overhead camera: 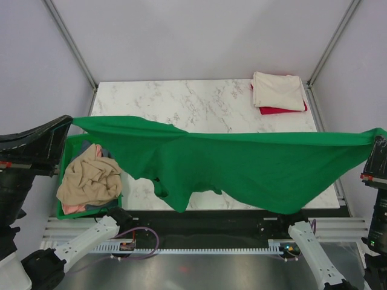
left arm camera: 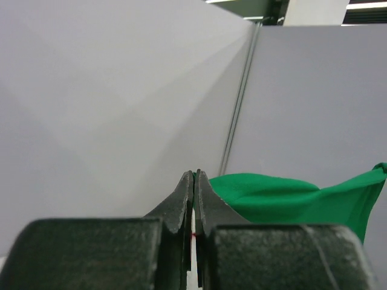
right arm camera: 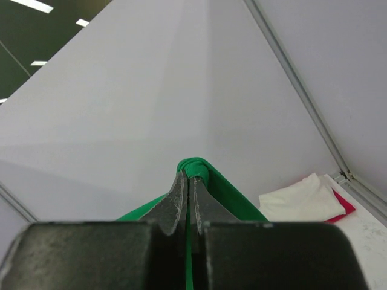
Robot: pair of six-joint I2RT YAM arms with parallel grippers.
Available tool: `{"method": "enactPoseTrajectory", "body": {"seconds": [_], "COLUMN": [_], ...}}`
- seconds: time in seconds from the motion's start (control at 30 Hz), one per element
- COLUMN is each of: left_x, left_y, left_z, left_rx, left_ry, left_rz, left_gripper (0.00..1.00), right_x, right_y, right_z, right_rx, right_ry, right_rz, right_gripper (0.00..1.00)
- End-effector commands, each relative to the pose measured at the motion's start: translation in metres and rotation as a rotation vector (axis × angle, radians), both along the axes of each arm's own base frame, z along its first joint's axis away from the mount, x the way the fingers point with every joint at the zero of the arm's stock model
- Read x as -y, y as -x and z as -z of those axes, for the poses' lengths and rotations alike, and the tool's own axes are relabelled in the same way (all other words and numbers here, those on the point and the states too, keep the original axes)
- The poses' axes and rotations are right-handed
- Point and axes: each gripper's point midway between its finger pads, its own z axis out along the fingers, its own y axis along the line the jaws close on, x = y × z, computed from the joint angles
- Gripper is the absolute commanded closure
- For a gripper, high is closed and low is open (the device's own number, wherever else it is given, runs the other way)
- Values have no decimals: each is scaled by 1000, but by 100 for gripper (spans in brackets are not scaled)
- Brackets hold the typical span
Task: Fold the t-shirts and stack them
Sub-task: Flatten the tshirt out
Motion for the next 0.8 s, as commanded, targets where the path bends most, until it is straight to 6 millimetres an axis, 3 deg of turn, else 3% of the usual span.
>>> {"method": "enactPoseTrajectory", "body": {"seconds": [0.0,0.07,0.1,0.13,0.2,0.23,0.27,0.3,0.33,0.37,0.4,0.43,0.47,0.5,0.53,0.57,0.6,0.63,0.7,0.73,0.77], "left_x": [-5,-3,12,21,40,54,63,56,72,75,79,91,77,78,73,47,43,32,33,33,36], "left_y": [22,16,3,-6,-29,-69,-91,-120,-165,-186,-208,-239,-265,-280,-311,-331,-343,-367,-382,-387,-395], "left_z": [-52,-61,-60,-57,-47,-30,-16,-2,30,45,64,102,122,143,185,207,230,280,309,318,335], "left_rx": [214,233,230,227,212,129,78,-1,-121,-175,-233,-346,-421,-494,-619,-698,-764,-896,-977,-997,-1035], "left_ry": [-11,-36,-89,-123,-204,-253,-288,-305,-372,-398,-433,-501,-510,-498,-512,-492,-482,-512,-510,-506,-512], "left_rz": [-21,-47,-33,-26,-22,-63,-84,-191,-234,-274,-302,-296,-339,-296,-302,-359,-342,-357,-317,-316,-309], "left_gripper": [98,98,98,98,98,98,98,97,97,97,97,96,95,94,94,93,83,72,47,32,28], "right_x": [27,25,24,12,0,-13,-25,-34,-42,-49,-54,-58,-60,-61,-58,-56,-57,-52,-51,-46,-45], "right_y": [16,-6,-12,-50,-89,-140,-164,-191,-228,-248,-266,-287,-298,-309,-314,-318,-323,-324,-328,-328,-328], "right_z": [-17,-22,-27,-23,-12,11,26,50,82,100,133,165,182,224,242,267,286,299,329,335,342], "right_rx": [29,-26,-50,-132,-268,-401,-457,-530,-627,-665,-745,-820,-844,-937,-967,-1005,-1042,-1066,-1122,-1138,-1155], "right_ry": [-23,16,57,113,173,212,241,252,267,271,281,272,265,261,233,225,216,201,197,196,201], "right_rz": [139,160,173,144,115,93,47,25,10,-10,-23,-30,-34,-40,-31,-30,-45,-41,-59,-46,-44], "right_gripper": [100,100,100,100,100,100,100,100,100,100,100,100,100,100,100,100,100,82,40,15,8]}}
